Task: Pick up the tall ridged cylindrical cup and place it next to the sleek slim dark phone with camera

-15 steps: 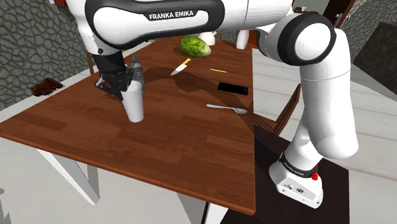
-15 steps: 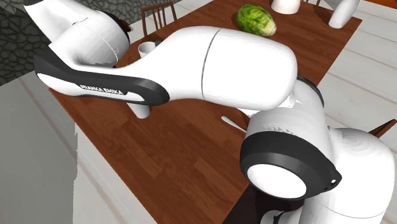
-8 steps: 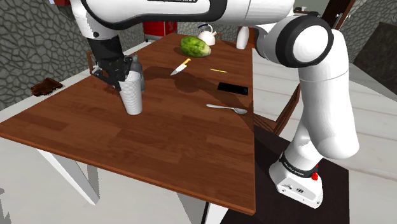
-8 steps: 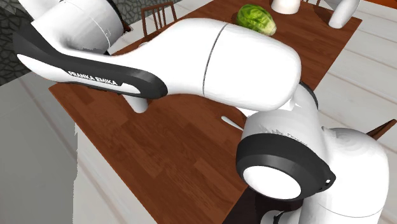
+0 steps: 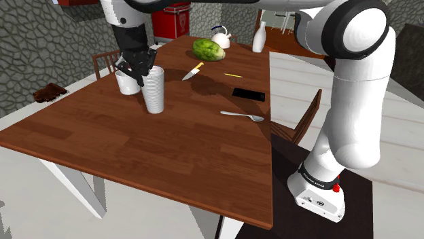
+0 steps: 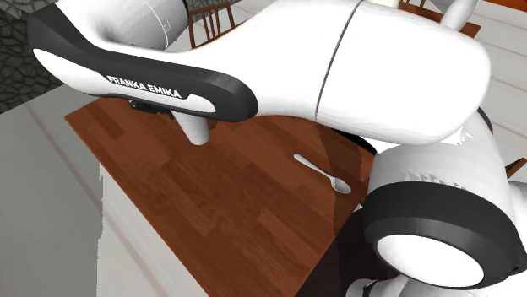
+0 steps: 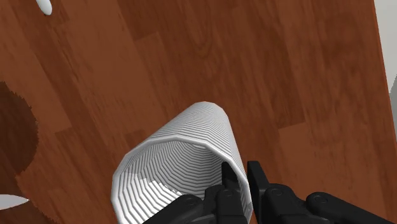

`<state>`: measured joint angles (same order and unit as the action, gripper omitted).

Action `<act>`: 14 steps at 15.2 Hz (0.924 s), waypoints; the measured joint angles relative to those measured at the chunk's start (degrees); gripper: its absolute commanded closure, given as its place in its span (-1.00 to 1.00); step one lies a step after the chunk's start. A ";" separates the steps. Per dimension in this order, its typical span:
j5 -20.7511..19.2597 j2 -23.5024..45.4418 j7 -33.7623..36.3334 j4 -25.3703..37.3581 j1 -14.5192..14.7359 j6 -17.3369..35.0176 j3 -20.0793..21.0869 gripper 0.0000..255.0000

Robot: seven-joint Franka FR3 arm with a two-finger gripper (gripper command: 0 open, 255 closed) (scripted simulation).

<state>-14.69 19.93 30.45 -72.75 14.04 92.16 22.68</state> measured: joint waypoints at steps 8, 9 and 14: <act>7.07 -18.13 -8.39 -19.23 -7.72 3.42 -2.16 1.00; 7.99 -20.62 -9.75 -21.65 -8.45 3.67 -2.77 1.00; 10.91 -30.09 -16.05 -29.87 -10.89 3.55 -6.21 1.00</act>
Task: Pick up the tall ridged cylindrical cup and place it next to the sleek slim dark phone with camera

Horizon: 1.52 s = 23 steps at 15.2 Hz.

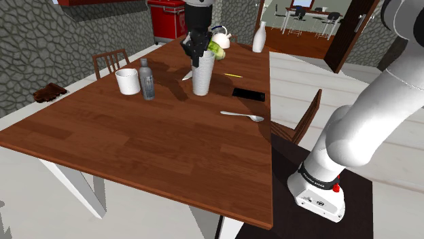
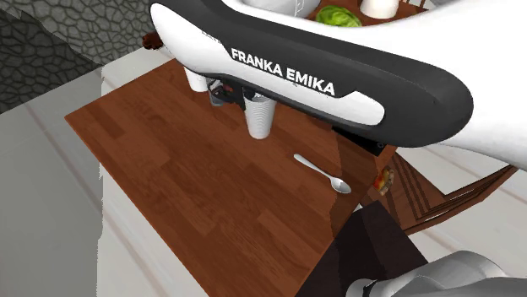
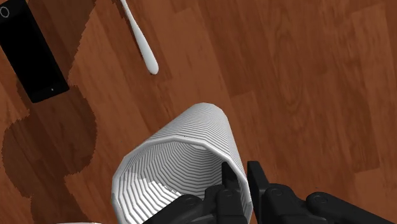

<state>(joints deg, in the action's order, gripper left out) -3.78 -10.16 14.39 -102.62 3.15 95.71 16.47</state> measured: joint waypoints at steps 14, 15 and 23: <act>0.30 -18.87 -17.27 -10.47 -4.27 -6.93 -12.25 1.00; -0.03 -19.89 -18.48 -11.31 -4.57 -7.03 -13.21 1.00; -3.58 -25.87 -28.75 -11.90 -7.09 -11.48 -21.21 1.00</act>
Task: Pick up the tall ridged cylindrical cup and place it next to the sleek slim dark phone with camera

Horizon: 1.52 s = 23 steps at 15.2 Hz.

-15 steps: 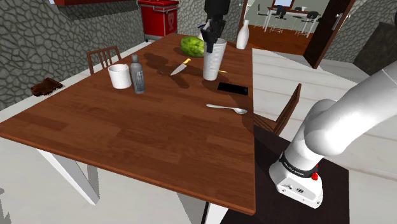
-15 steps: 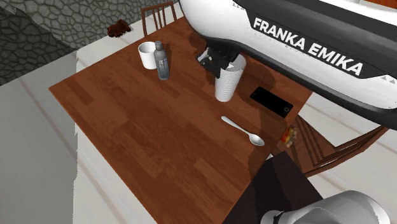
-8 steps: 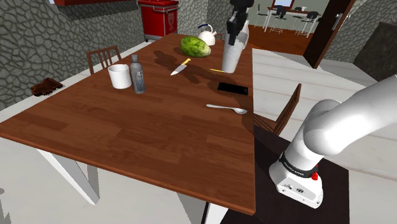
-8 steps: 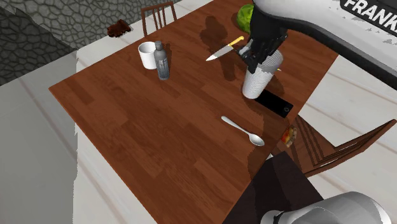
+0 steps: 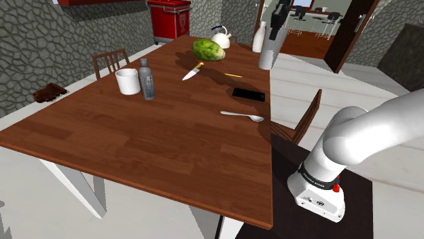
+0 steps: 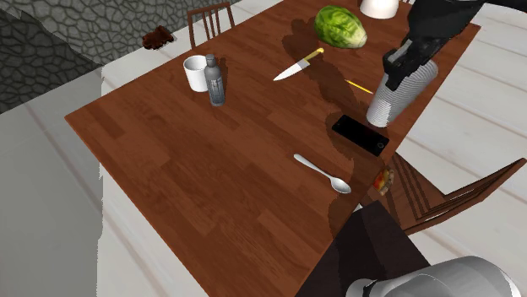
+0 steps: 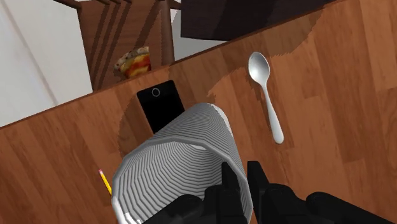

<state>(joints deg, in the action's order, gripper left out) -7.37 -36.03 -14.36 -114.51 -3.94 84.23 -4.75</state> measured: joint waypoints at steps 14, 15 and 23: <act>-2.44 -4.97 -3.87 -8.93 -1.29 4.46 -3.93 1.00; -2.56 -5.28 -3.90 -9.94 -1.35 5.18 -4.08 1.00; -3.08 -7.47 -3.29 -17.54 -1.61 10.55 -4.48 1.00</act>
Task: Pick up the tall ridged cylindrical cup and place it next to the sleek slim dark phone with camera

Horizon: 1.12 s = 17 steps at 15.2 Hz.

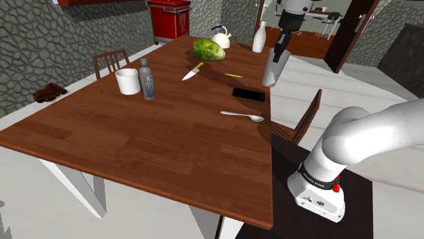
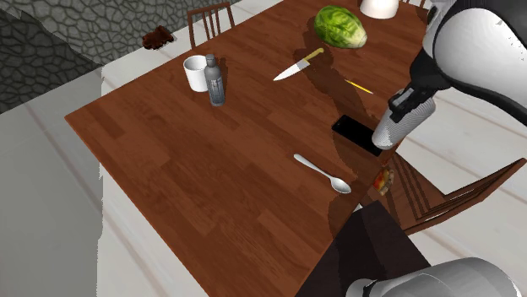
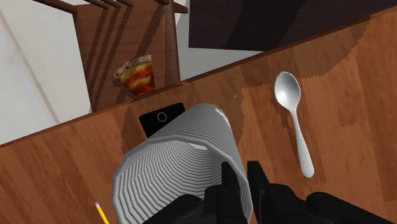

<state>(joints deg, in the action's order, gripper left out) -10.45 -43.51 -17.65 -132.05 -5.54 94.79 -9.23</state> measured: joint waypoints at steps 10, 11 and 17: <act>-0.81 -1.49 0.72 -8.66 -0.34 7.15 -0.71 1.00; -0.94 -1.61 0.70 -9.44 -0.42 7.81 -0.86 1.00; -1.49 -1.86 1.23 -14.26 -0.61 12.36 -1.30 1.00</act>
<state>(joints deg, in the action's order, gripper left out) -11.94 -45.36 -16.42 -146.31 -6.16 107.14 -10.53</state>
